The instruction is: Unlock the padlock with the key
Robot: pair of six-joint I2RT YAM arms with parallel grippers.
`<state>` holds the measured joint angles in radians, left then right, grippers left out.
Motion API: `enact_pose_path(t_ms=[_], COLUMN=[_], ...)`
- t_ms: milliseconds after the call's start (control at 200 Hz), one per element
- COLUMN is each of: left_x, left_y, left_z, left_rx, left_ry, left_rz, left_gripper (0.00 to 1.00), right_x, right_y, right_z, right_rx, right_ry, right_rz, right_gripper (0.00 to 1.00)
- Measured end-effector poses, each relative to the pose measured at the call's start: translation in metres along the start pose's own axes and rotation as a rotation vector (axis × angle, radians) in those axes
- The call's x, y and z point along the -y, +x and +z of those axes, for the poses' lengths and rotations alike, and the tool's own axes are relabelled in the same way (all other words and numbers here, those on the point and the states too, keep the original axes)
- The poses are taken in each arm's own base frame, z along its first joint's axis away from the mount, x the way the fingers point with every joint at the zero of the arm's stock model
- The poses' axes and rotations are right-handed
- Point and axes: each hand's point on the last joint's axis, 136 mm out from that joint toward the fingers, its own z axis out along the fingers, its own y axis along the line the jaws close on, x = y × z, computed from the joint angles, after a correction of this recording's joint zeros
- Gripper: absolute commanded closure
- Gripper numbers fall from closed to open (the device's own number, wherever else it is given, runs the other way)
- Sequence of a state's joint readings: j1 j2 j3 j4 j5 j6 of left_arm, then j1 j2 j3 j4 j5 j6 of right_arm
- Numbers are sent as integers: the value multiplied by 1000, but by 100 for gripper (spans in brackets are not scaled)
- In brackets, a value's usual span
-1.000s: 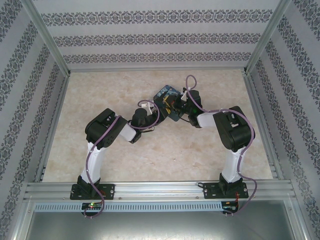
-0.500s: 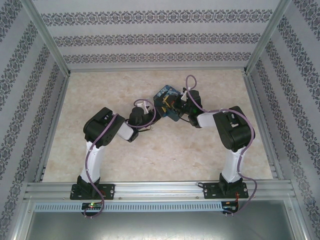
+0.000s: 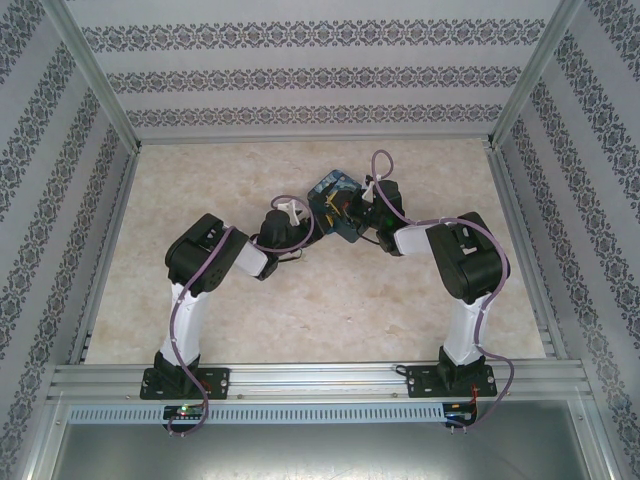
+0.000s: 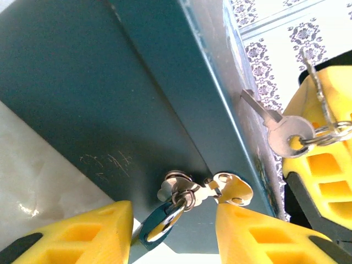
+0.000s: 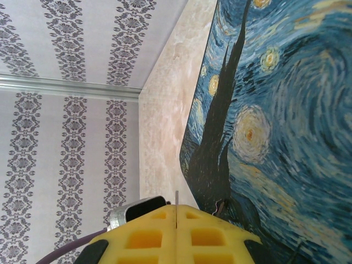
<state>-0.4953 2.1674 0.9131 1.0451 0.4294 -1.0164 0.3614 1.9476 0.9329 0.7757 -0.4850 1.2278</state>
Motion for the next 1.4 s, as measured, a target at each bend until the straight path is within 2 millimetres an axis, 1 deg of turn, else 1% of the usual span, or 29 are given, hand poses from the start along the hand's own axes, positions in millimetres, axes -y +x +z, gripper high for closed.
enact_pose_path(t_ms=[225, 425, 734, 774, 909, 949, 1039, 1124, 1264, 1324, 1399], left_x=[0, -3, -4, -5, -7, -7, -8, -7, -4, -4, -4], left_y=[5, 6, 10, 10, 10, 11, 11, 11, 11, 12, 12], left_z=[2, 4, 6, 7, 8, 8, 9, 11, 13, 13, 13], left_rx=[-39, -61, -83, -84, -89, -93, -98, -105, -108, -110, -111], left_ry=[-34, -63, -103, -111, -130, -132, -143, -141, -136, -138, -138], left_rz=[78, 120, 182, 187, 205, 208, 219, 229, 251, 253, 252], left_gripper=[59, 65, 67, 69, 72, 75, 77, 84, 92, 100, 100], right_x=[0, 0, 0, 0, 0, 0, 0, 0, -1, -1, -1], right_y=[0, -1, -2, -2, -2, -2, -2, -2, -4, -4, -4], right_z=[0, 0, 0, 0, 0, 0, 0, 0, 0, 0, 0], right_rx=[-2, 0, 2, 2, 2, 3, 4, 4, 8, 8, 8], right_ry=[-1, -2, -7, -7, -7, -8, -8, -10, -15, -15, -15], right_rz=[0, 4, 5, 5, 5, 5, 4, 4, 1, 1, 1], right_gripper=[100, 100, 100, 100, 100, 100, 100, 100, 100, 100, 100])
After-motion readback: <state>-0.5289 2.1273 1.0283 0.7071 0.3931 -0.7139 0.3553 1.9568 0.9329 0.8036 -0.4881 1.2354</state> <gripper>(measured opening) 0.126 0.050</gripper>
